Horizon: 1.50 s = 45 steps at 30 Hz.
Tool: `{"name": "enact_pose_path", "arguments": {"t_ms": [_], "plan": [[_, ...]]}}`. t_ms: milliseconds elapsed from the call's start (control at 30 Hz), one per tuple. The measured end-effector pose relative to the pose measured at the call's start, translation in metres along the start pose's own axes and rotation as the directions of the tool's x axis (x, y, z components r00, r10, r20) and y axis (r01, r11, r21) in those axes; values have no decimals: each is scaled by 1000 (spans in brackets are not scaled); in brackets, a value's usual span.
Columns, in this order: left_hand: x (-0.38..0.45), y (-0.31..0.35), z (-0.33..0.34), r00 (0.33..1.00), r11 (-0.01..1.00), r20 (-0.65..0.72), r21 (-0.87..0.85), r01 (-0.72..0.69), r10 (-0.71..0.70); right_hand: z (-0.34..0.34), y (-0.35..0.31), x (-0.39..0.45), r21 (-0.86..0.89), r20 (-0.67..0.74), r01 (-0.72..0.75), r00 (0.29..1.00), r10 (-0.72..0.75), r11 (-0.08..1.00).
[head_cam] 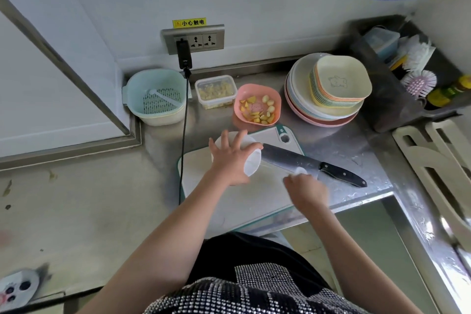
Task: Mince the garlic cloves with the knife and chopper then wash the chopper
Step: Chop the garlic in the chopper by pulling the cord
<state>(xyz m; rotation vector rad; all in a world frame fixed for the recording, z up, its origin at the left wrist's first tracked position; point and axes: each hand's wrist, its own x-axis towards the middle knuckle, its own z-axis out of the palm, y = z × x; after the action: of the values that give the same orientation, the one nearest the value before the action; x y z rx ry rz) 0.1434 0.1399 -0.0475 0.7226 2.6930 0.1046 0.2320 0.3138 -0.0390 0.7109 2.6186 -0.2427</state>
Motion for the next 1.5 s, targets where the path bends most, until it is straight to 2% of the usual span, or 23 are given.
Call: {"name": "enact_pose_path", "arguments": {"t_ms": [100, 167, 200, 300, 400, 567, 667, 733, 800, 867, 933, 1000, 1067, 1267, 1500], "plan": [[0, 0, -2, 1000, 1000, 27, 0, 2, -2, -5, -55, -5, -99, 0, 299, 954, -300, 949], [-1, 0, -2, 1000, 1000, 19, 5, 2, -2, 0, -73, -4, -189, 35, 408, 912, -409, 893], [-1, 0, -2, 1000, 1000, 20, 2, 3, -3, 3, -73, -2, -200, 33, 413, 909, -415, 889], [-2, 0, -3, 999, 1000, 35, -9, 11, -11, 10, -53, 4, -119, 0, 280, 959, -282, 953], [-4, -1, -2, 1000, 1000, 22, -15, 16, -15, 17, -16, 11, -70, 10, 69, 998, -69, 995], [-3, -1, -1, 1000, 1000, 13, -4, 14, -14, 25, 56, 2, -49, 19, -226, 974, 228, 973], [-3, -1, -1, 1000, 1000, 15, -5, 12, -12, 25, 67, -3, -17, 14, -289, 957, 289, 957], [-3, -1, -1, 1000, 1000, 15, -4, 11, -11, 22, 53, -3, 34, 58, -291, 956, 289, 956], [-3, -1, -1, 1000, 1000, 15, -7, 14, -14, 16, 23, -3, 60, 92, -202, 976, 196, 978], [-3, 0, -1, 999, 1000, 30, -14, 22, -22, 5, -16, -7, 57, 79, 10, 997, -14, 998], [-2, 0, -1, 999, 1000, 48, -10, 27, -26, -8, -58, -15, 23, 61, 235, 970, -236, 972], [-2, -1, -2, 998, 999, 55, -9, 31, -30, -14, -83, -16, 34, 56, 323, 944, -325, 946], [-3, -3, -1, 998, 999, 43, -19, 37, -37, -9, -80, -9, 7, 59, 328, 943, -328, 945], [-6, -2, -2, 999, 999, 29, -22, 40, -40, 17, -16, 3, -18, 52, 94, 994, -93, 995], [-6, -2, -2, 998, 999, 38, -15, 42, -42, 16, 38, 4, -68, 70, -148, 986, 153, 987]]}}
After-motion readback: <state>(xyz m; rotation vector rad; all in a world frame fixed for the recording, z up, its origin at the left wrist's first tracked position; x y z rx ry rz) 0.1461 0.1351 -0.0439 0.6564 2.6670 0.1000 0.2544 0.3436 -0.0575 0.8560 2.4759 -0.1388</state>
